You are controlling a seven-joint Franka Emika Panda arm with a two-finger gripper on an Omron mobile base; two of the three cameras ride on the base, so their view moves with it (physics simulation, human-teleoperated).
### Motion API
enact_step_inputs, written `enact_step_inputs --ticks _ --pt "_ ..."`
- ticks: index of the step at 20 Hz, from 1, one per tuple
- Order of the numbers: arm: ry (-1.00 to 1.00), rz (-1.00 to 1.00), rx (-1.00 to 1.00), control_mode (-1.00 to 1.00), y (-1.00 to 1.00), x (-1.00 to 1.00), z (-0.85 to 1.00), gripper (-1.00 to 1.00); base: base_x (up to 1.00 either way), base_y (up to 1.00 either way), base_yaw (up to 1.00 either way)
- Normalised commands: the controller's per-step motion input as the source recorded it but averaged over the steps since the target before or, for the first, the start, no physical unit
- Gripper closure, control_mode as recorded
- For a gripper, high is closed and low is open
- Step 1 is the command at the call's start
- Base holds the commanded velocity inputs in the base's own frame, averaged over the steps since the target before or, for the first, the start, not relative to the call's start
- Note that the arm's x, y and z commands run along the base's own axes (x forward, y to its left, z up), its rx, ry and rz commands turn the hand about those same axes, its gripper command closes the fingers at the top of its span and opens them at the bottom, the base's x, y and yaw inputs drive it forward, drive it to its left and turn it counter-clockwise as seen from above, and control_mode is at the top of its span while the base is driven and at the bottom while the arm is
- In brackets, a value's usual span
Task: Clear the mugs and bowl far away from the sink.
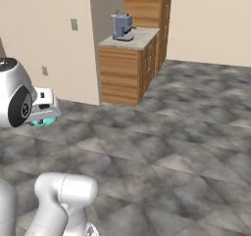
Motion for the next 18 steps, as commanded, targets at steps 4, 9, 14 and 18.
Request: enact_step_inputs --ticks 4,9,14,18 --pt "0.00 0.00 0.00 1.00 0.00 0.00 0.00 1.00 0.26 0.15 -0.28" --pt "0.00 0.00 0.00 1.00 0.00 0.00 0.00 1.00 0.53 0.39 -0.08" --pt "0.00 0.00 0.00 1.00 0.00 0.00 0.00 1.00 0.50 0.83 -0.15" --pt "0.00 0.00 0.00 1.00 0.00 0.00 0.00 1.00 0.51 0.94 -0.01"
